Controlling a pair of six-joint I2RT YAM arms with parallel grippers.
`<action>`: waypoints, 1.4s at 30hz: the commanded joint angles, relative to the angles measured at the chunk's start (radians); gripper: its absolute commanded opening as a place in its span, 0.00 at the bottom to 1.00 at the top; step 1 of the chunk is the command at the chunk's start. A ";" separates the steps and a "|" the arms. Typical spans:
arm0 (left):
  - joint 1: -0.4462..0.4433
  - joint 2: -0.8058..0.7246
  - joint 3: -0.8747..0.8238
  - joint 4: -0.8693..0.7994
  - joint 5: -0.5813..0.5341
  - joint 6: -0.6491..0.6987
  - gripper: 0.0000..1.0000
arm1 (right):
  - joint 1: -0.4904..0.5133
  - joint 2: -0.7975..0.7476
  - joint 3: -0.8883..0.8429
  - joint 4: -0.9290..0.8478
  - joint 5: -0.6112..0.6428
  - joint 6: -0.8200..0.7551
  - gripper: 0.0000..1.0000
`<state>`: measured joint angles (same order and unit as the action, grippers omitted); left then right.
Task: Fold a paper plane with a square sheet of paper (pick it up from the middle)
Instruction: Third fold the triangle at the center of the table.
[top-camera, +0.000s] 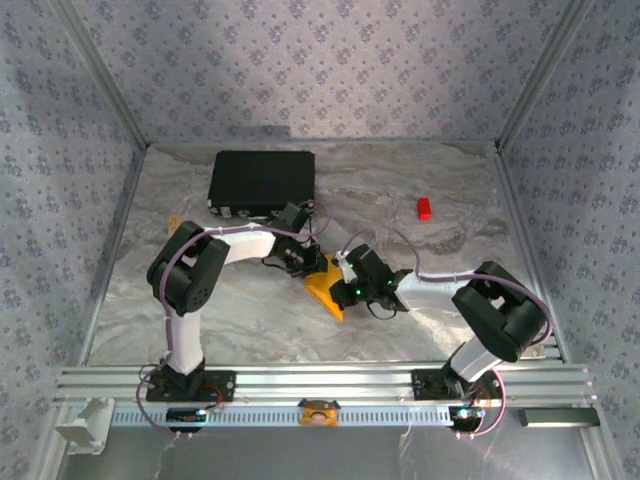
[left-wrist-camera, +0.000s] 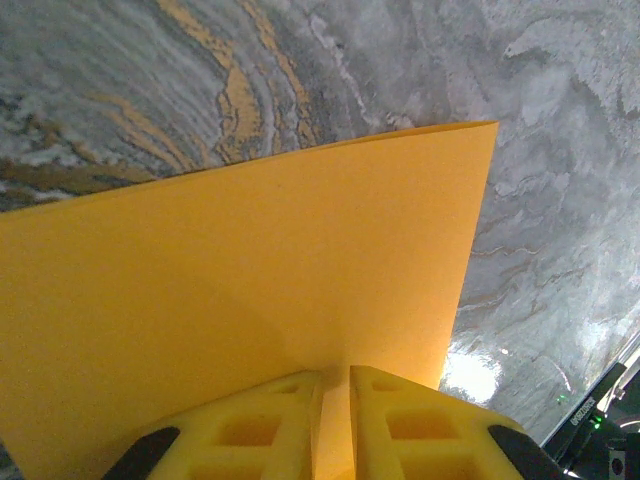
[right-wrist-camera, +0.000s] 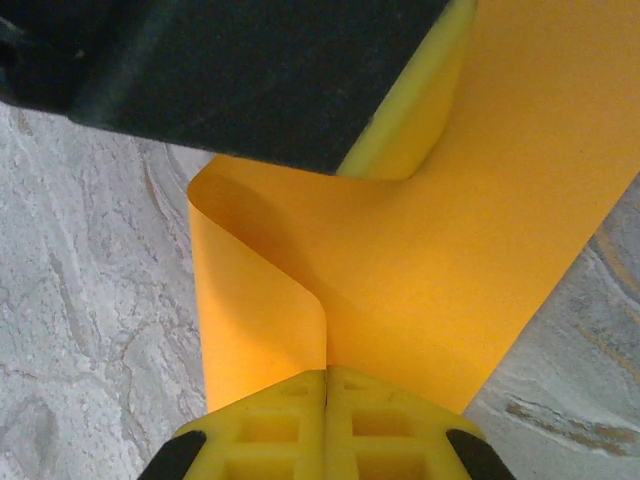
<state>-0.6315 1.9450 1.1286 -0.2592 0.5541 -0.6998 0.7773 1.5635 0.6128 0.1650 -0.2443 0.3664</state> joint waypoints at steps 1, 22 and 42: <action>-0.013 0.012 -0.030 -0.038 -0.042 -0.003 0.17 | -0.007 0.013 0.022 -0.012 -0.024 -0.017 0.00; -0.017 0.012 -0.030 -0.035 -0.040 -0.007 0.17 | -0.012 0.032 0.024 -0.025 0.000 -0.009 0.00; -0.018 0.014 -0.029 -0.037 -0.042 -0.007 0.17 | -0.019 0.013 0.023 -0.039 -0.036 -0.017 0.00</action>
<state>-0.6361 1.9450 1.1286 -0.2535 0.5533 -0.7002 0.7650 1.5803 0.6220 0.1444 -0.2695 0.3656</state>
